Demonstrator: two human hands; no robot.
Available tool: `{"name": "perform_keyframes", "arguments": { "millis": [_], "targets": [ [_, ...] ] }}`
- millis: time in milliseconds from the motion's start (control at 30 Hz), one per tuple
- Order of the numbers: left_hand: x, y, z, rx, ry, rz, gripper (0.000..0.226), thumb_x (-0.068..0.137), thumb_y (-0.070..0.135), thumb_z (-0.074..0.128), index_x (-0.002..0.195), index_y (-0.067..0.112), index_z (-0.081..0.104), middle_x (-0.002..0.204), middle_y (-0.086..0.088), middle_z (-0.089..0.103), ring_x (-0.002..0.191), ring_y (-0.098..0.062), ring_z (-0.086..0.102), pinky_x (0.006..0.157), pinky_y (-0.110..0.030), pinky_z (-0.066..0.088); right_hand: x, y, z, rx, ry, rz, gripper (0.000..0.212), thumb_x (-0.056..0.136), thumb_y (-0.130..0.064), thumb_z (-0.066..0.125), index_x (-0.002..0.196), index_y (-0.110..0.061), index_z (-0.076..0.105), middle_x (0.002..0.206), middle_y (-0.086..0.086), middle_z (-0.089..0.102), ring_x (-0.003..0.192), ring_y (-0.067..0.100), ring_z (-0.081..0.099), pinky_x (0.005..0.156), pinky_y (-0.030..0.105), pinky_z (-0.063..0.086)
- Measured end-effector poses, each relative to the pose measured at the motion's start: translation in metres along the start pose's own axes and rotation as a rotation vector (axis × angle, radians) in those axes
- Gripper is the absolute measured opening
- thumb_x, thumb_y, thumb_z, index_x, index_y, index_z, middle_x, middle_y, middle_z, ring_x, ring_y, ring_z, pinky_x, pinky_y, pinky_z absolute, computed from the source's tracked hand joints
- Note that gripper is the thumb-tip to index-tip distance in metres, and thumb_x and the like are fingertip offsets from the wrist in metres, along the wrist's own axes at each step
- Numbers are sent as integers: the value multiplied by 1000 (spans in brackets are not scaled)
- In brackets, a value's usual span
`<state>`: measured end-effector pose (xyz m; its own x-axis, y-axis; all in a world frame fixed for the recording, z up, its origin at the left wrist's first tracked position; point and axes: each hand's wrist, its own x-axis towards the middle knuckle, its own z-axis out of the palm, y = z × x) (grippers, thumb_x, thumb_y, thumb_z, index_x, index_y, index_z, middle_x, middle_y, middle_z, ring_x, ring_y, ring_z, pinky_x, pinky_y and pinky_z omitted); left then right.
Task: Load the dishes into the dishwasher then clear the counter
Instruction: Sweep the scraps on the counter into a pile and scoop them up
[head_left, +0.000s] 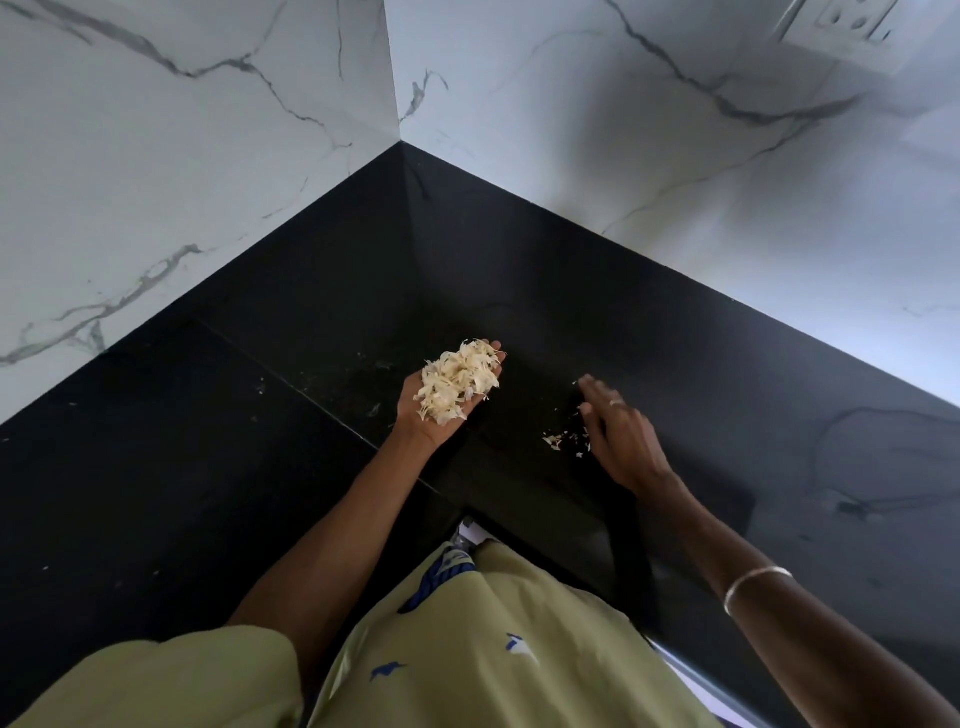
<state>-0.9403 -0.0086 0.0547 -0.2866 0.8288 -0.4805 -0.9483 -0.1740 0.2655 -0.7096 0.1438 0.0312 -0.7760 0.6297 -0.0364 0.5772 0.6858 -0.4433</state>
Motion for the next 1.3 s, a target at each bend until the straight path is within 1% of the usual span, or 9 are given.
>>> {"name": "perform_keyframes", "arguments": {
  "millis": [167, 300, 400, 533, 733, 933, 1033, 1100, 1300],
  "targets": [
    [0, -2, 4, -15, 27, -18, 57, 99, 23, 22, 147, -8, 29, 151, -28, 34, 142, -37, 31, 122, -44, 17, 32, -9, 18, -42, -116, 96, 59, 105, -40, 25, 155, -12, 13, 163, 5, 7, 151, 19, 6, 123, 39, 10],
    [3, 0, 5, -15, 33, -26, 57, 100, 23, 22, 147, -8, 28, 152, -28, 33, 143, -36, 30, 123, -44, 15, -1, -22, 32, -104, -204, -33, 63, 102, -47, 21, 155, -19, 2, 163, 0, -4, 150, 16, -1, 123, 39, 8],
    [4, 0, 7, 22, 46, -10, 57, 101, 24, 22, 147, -9, 29, 151, -28, 34, 143, -37, 31, 122, -44, 18, -34, -26, 27, -66, -295, -88, 59, 103, -45, 24, 156, -24, 8, 161, -8, -2, 147, 10, -3, 121, 34, 7],
    [3, -2, 7, 32, 108, -29, 58, 100, 25, 25, 150, -4, 26, 155, -25, 28, 144, -36, 28, 122, -45, 18, -27, -18, 12, 60, -137, -101, 53, 103, -45, 25, 152, -25, 30, 160, -8, 24, 146, 13, 22, 119, 38, 26],
    [2, -10, 10, 150, 102, 2, 56, 101, 23, 19, 148, -5, 29, 153, -25, 33, 141, -36, 35, 119, -44, 24, 25, -41, 31, 8, -168, 5, 62, 103, -47, 21, 156, -16, 10, 163, 1, 5, 150, 14, 1, 124, 40, 8],
    [-2, -10, 17, 174, 111, -35, 55, 103, 26, 23, 152, 0, 23, 157, -19, 28, 145, -34, 29, 120, -43, 22, -30, -35, 25, -67, -274, -63, 58, 104, -44, 23, 156, -22, 9, 161, -9, -2, 147, 6, -5, 122, 36, 3],
    [-1, -12, 15, 153, 174, -54, 55, 103, 26, 23, 152, 1, 24, 156, -22, 26, 145, -34, 28, 120, -43, 22, -47, -21, 11, 131, -149, -20, 53, 105, -41, 21, 154, -21, 24, 160, -9, 16, 148, 3, 9, 124, 36, 12],
    [1, -14, 10, 109, 80, -53, 56, 104, 25, 17, 152, -3, 21, 157, -24, 25, 145, -35, 27, 122, -43, 18, -53, -8, 9, 167, 0, 63, 56, 104, -43, 19, 153, -19, 26, 160, -5, 21, 148, 5, 12, 123, 33, 12],
    [4, -23, 1, 138, -14, -27, 57, 101, 21, 19, 153, -4, 15, 158, -24, 22, 148, -34, 21, 124, -43, 10, -63, -22, 44, -38, 26, 326, 74, 99, -55, 9, 155, -7, 1, 162, 10, -6, 149, 20, -11, 123, 37, -4]
  ]
}}
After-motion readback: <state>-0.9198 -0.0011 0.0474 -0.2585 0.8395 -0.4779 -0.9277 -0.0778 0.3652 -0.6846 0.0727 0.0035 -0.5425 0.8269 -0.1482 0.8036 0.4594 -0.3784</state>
